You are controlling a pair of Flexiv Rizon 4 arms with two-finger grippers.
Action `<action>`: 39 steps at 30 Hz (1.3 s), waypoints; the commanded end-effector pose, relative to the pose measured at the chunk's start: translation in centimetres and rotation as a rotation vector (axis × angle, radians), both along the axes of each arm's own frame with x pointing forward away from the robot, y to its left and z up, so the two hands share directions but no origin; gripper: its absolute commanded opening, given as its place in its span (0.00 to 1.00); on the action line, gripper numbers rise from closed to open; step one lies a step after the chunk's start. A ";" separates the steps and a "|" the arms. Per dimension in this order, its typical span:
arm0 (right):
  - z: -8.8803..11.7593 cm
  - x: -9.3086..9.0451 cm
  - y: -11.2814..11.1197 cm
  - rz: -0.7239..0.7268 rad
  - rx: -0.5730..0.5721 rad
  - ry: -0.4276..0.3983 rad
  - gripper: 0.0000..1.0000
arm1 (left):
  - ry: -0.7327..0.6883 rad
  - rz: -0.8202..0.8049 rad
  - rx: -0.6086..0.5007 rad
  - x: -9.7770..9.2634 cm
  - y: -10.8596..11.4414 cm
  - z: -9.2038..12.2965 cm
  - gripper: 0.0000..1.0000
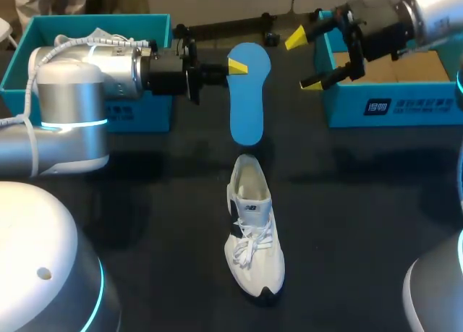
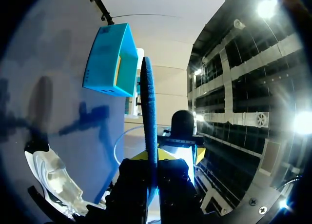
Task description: Take the shoe out of the shoebox, open the shoe tongue, remove and reinsert the insole, then place the shoe into the shoebox
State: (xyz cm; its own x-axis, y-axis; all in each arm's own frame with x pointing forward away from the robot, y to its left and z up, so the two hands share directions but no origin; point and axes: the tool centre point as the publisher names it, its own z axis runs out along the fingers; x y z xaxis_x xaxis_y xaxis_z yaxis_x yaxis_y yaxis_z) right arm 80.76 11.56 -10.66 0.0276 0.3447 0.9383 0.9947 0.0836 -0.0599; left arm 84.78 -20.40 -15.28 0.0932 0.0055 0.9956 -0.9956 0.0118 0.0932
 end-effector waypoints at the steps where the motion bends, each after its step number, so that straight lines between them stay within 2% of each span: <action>1: -0.7 -0.5 0.1 -0.028 0.094 0.002 1.00 | 0.000 -0.001 0.001 0.0 0.1 0.0 0.00; 13: -0.9 0.2 0.0 -0.064 0.085 -0.024 1.00 | 0.000 -0.001 0.001 0.0 0.1 0.0 0.00; 19: -0.9 0.3 -0.1 -0.075 0.098 -0.022 1.00 | -0.166 0.032 -0.018 0.3 0.8 0.3 0.00; 23: -0.9 0.3 -0.1 -0.075 0.098 -0.022 1.00 | -0.415 0.078 -0.032 0.1 2.1 0.9 0.00; 25: -0.9 0.3 -0.1 -0.075 0.098 -0.022 1.00 | -0.518 0.091 -0.023 0.1 2.3 1.0 0.00; 26: -0.9 0.3 -0.1 -0.075 0.098 -0.022 1.00 | -0.646 0.123 -0.012 -0.1 2.3 1.0 0.00; 28: -0.9 0.3 -0.1 -0.075 0.098 -0.022 1.00 | -0.740 0.142 -0.015 -0.2 2.3 1.2 0.00; 30: -0.9 0.3 -0.1 -0.075 0.098 -0.022 1.00 | -0.969 0.219 -0.027 -1.0 2.5 1.6 0.00; 31: -0.9 0.3 -0.1 -0.075 0.098 -0.022 1.00 | -1.014 0.228 -0.030 -1.2 2.5 1.7 0.00; 34: -0.9 0.3 -0.1 -0.075 0.098 -0.022 1.00 | -1.291 0.276 -0.036 -1.9 2.6 2.0 0.00; 39: -0.9 0.3 -0.1 -0.075 0.098 -0.022 1.00 | -1.545 0.247 -0.018 -2.5 2.2 1.9 0.00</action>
